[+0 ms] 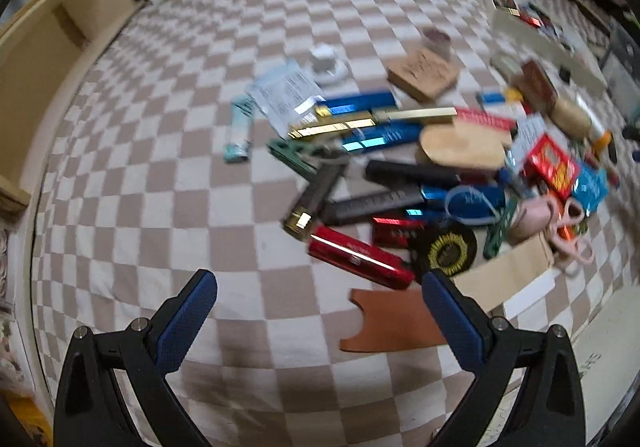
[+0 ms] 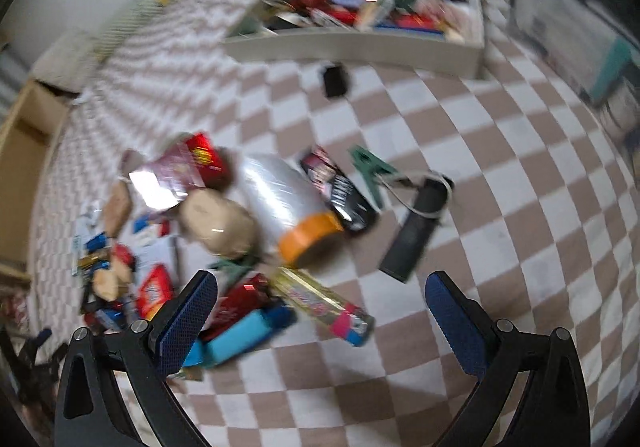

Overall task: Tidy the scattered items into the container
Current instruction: 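Grasp the yellow lighter with pink cap with the right tool while the left tool approaches the wooden block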

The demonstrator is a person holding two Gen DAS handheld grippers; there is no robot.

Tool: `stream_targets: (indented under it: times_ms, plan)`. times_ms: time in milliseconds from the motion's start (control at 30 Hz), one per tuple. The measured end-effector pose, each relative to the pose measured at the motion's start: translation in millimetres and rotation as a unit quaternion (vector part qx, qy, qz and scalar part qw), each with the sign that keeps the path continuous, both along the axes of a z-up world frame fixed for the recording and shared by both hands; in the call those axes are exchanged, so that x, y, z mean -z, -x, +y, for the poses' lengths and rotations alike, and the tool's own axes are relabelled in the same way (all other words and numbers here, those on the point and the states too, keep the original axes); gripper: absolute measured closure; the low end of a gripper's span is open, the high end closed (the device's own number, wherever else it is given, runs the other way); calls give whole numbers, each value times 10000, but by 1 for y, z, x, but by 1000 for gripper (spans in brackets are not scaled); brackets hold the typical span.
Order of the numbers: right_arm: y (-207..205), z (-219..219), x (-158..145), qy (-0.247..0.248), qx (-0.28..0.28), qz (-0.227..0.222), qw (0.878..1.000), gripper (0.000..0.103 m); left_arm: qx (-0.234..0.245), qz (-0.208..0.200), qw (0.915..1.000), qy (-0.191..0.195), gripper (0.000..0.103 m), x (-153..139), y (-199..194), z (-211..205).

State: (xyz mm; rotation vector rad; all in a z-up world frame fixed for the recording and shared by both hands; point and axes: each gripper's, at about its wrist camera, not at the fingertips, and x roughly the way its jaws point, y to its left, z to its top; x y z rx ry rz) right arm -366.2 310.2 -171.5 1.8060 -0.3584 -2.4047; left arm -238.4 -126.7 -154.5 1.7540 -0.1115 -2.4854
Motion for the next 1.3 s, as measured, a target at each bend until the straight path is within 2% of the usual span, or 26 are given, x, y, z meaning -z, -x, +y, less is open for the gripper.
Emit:
stream_targets:
  times_ms: [167, 333, 467, 600, 767, 867, 1033, 1300]
  plan:
    - [6, -1, 22, -379, 196, -299, 9986, 0, 416, -111, 9989, 178, 0, 12, 5, 28]
    - [6, -11, 36, -618, 143, -428, 9971, 0, 795, -99, 9963, 301, 0, 17, 13, 54]
    - [8, -17, 45, -888, 171, -444, 9949, 0, 993, -96, 9940, 442, 0, 19, 26, 72]
    - [7, -14, 48, -904, 238, -404, 9948, 0, 1194, -258, 9917, 404, 0, 23, 38, 92]
    - [2, -10, 48, -985, 71, -371, 9944, 0, 1604, -560, 9841, 518, 0, 26, 57, 124]
    - [4, -6, 50, -964, 177, -421, 9943, 0, 1793, -763, 9789, 615, 0, 29, 68, 144]
    - [6, -7, 56, -1277, 12, -475, 9907, 0, 2092, -972, 9673, 1057, 0, 38, 75, 173]
    - [-11, 22, 59, -1294, -308, -738, 9884, 0, 2405, -1122, 9546, 1352, 0, 44, 67, 179]
